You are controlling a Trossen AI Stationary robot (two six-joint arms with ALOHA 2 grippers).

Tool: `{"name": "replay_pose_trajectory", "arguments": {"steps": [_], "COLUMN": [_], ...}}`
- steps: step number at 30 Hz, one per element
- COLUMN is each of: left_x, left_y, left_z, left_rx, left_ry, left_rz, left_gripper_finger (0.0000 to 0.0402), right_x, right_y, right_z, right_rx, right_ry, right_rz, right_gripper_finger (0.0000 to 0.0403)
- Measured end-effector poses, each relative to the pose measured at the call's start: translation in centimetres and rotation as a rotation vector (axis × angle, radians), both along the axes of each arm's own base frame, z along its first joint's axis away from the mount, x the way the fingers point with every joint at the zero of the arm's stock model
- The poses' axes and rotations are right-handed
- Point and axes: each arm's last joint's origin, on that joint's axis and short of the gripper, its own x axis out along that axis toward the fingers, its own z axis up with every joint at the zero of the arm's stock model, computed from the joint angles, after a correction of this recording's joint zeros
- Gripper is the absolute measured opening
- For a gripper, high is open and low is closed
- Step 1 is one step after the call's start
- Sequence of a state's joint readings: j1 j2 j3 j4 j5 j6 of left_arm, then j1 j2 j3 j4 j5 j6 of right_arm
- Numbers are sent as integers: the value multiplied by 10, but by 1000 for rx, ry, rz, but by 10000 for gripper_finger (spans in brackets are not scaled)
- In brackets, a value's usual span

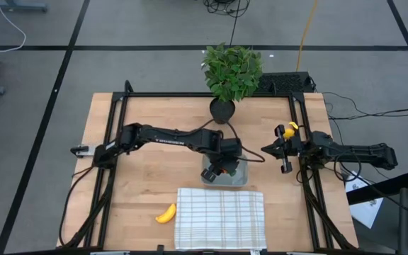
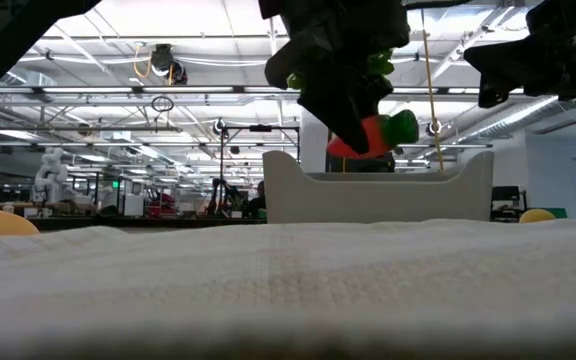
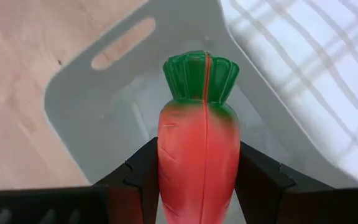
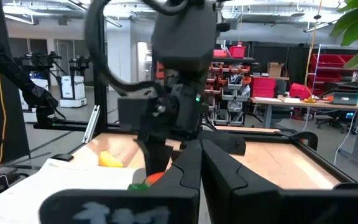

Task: Pick and placing Produce into tupperware
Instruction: Put the carrot into the bin

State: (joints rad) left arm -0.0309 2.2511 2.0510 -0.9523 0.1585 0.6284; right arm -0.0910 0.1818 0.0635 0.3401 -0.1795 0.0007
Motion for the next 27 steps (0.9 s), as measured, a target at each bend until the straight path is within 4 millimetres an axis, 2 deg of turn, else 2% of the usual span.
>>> {"name": "replay_pose_trajectory", "arguments": {"steps": [9, 13, 20, 27], "left_x": [2, 1, -2, -3], "left_y": [-6, -6, -5, -5], "left_z": [0, -11, -32, -34], "left_rx": [-18, -38, -16, -21], "left_ry": [-14, -6, 36, 56], "left_rz": [19, 32, 193, 367], "left_gripper_finger": [161, 161, 161, 161], "right_x": [0, 0, 0, 0], "right_y": [0, 0, 0, 0], "right_z": [-2, -2, -1, -1], "right_rx": [9, 16, 14, 12], "right_ry": [21, 25, 16, 16], "right_rz": [1, 2, 2, 2], "right_gripper_finger": [0, 0, 0, 0]}}
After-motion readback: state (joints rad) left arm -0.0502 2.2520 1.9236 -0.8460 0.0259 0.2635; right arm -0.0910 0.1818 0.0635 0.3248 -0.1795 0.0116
